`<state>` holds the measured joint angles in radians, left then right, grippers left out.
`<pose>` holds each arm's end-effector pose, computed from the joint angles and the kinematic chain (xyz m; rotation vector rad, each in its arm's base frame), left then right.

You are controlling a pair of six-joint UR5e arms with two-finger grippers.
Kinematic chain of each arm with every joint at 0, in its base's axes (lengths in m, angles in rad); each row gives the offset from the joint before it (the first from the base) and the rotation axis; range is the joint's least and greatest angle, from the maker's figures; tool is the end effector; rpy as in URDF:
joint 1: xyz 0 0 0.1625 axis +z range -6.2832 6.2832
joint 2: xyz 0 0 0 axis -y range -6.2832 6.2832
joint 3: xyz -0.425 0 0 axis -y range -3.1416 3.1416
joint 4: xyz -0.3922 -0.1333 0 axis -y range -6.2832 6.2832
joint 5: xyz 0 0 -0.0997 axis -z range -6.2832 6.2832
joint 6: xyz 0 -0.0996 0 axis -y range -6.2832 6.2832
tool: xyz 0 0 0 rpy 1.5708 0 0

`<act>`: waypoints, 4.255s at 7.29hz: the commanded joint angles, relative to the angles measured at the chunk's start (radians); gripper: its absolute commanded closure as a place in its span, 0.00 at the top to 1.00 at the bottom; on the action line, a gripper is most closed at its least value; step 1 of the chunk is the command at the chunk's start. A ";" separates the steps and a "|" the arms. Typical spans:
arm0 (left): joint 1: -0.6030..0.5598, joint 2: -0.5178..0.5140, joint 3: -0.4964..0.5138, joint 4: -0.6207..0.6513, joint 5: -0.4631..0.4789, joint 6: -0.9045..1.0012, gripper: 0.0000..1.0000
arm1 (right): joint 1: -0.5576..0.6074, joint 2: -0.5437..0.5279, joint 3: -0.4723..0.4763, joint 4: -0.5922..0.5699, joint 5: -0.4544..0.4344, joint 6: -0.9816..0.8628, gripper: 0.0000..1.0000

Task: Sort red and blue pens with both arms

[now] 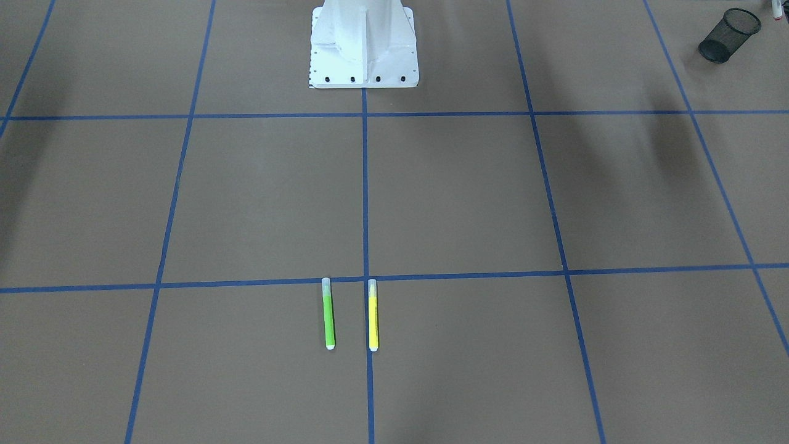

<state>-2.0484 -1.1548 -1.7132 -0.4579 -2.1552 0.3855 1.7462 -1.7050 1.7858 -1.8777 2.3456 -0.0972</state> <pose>-0.1351 -0.0905 0.7705 -1.0209 1.0078 -0.4801 0.1351 -0.3978 0.6437 -0.1079 -0.7941 0.1616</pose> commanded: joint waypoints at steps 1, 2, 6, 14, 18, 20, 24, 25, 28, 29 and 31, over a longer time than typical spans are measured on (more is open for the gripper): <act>-0.006 -0.035 0.140 0.024 -0.041 0.001 0.00 | -0.030 0.011 0.003 0.002 0.014 0.010 1.00; -0.006 -0.033 0.158 0.025 -0.044 0.001 0.00 | -0.030 0.018 0.004 0.000 0.023 0.019 1.00; -0.007 -0.034 0.226 0.013 -0.054 0.006 0.00 | -0.039 0.027 0.011 0.002 0.021 0.042 1.00; -0.006 -0.228 0.279 -0.117 -0.172 0.013 1.00 | -0.079 0.033 0.064 0.003 0.032 0.045 1.00; 0.043 -0.398 0.185 -0.574 -0.173 0.015 1.00 | -0.137 0.038 0.040 0.219 0.051 0.043 1.00; 0.181 -0.399 0.176 -0.886 -0.173 -0.017 1.00 | -0.172 0.062 0.027 0.216 0.041 0.039 1.00; 0.388 -0.405 0.117 -1.263 -0.176 -0.336 1.00 | -0.171 0.042 0.012 0.221 0.044 0.321 1.00; 0.442 -0.413 0.062 -1.263 -0.175 -0.452 1.00 | -0.171 0.042 0.006 0.223 0.038 0.324 1.00; 0.493 -0.402 0.000 -1.330 -0.176 -0.559 1.00 | -0.172 0.042 -0.040 0.337 0.040 0.312 1.00; 0.493 -0.402 0.029 -1.350 -0.175 -0.557 1.00 | -0.172 0.039 -0.078 0.388 0.038 0.312 1.00; 0.493 -0.399 0.035 -1.348 -0.175 -0.559 1.00 | -0.172 0.042 -0.103 0.426 0.037 0.326 1.00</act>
<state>-1.5561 -1.5560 -1.6858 -1.8034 -2.3303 -0.1718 1.5739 -1.6639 1.6951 -1.4834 2.3823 0.2194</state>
